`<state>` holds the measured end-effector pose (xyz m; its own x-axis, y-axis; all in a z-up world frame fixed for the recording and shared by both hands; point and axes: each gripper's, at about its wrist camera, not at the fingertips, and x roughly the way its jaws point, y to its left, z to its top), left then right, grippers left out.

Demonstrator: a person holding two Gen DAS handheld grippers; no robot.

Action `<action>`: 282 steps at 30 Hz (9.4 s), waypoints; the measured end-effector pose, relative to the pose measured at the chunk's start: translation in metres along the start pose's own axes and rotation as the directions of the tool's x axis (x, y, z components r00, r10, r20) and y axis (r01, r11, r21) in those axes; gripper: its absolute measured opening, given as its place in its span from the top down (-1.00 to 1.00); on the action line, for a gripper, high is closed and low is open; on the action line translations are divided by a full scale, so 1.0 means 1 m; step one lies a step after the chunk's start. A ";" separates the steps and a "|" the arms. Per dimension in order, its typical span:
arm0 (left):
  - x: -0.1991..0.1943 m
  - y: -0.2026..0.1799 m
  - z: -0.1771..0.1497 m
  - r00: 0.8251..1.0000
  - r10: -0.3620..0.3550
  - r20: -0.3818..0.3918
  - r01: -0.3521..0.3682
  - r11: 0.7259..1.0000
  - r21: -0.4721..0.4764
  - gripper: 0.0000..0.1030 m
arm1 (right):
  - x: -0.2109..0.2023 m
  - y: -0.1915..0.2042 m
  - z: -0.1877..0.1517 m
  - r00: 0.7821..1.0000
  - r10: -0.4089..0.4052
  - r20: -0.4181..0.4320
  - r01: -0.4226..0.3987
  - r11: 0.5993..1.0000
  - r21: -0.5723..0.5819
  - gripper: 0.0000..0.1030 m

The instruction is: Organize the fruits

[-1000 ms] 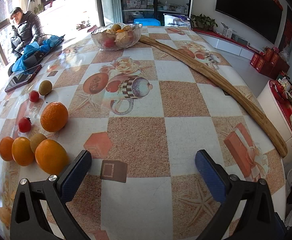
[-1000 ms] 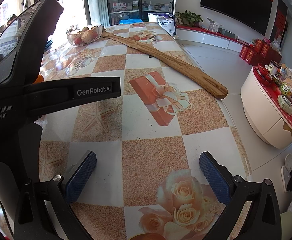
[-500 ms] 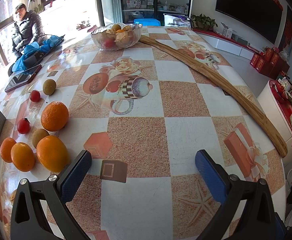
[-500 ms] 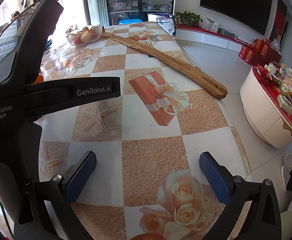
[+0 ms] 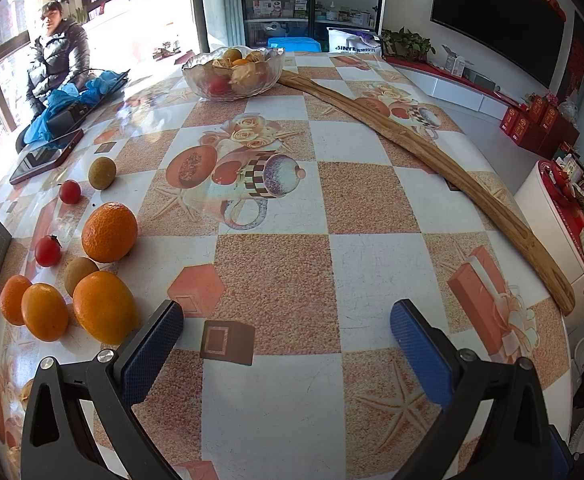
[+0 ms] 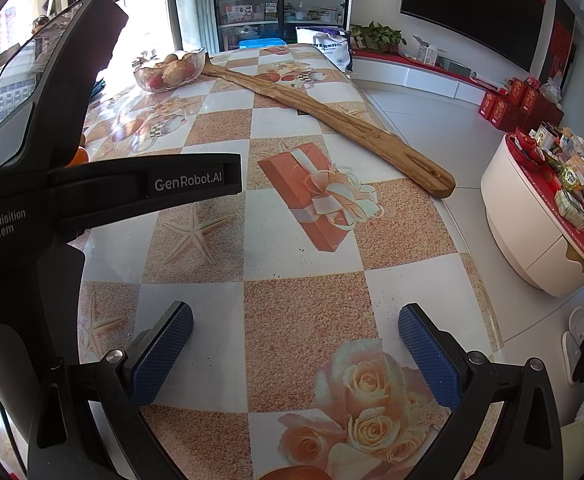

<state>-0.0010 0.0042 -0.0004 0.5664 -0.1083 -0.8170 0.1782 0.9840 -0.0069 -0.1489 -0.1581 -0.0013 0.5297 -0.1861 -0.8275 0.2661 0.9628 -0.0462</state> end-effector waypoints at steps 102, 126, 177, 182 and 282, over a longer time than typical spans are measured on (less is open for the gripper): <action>0.000 0.000 0.000 1.000 0.000 0.000 0.000 1.000 0.000 -1.00 | 0.002 0.003 0.004 1.000 -0.031 0.000 0.031 0.999 0.042 -1.00; 0.000 0.000 0.000 1.000 0.000 0.000 0.000 1.000 0.000 -1.00 | 0.001 0.003 0.003 1.000 -0.028 0.000 0.028 0.999 0.040 -1.00; 0.000 0.001 0.000 1.000 -0.001 0.000 0.001 1.000 -0.001 -1.00 | 0.001 0.003 0.003 1.000 -0.030 0.000 0.030 0.999 0.040 -1.00; 0.000 -0.002 0.001 1.000 -0.015 -0.003 0.015 1.000 0.022 -1.00 | 0.001 0.003 0.003 1.000 -0.030 -0.001 0.030 0.999 0.040 -1.00; -0.266 0.338 -0.099 0.993 -0.027 0.111 0.056 0.962 -0.267 0.72 | -0.152 0.286 0.063 0.809 0.549 -0.210 -0.587 0.735 -0.339 0.32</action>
<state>-0.1706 0.3794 0.1575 0.6470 -0.1499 -0.7476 -0.0115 0.9784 -0.2062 -0.1026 0.1336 0.1469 0.4053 0.4196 -0.8122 -0.3881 0.8834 0.2627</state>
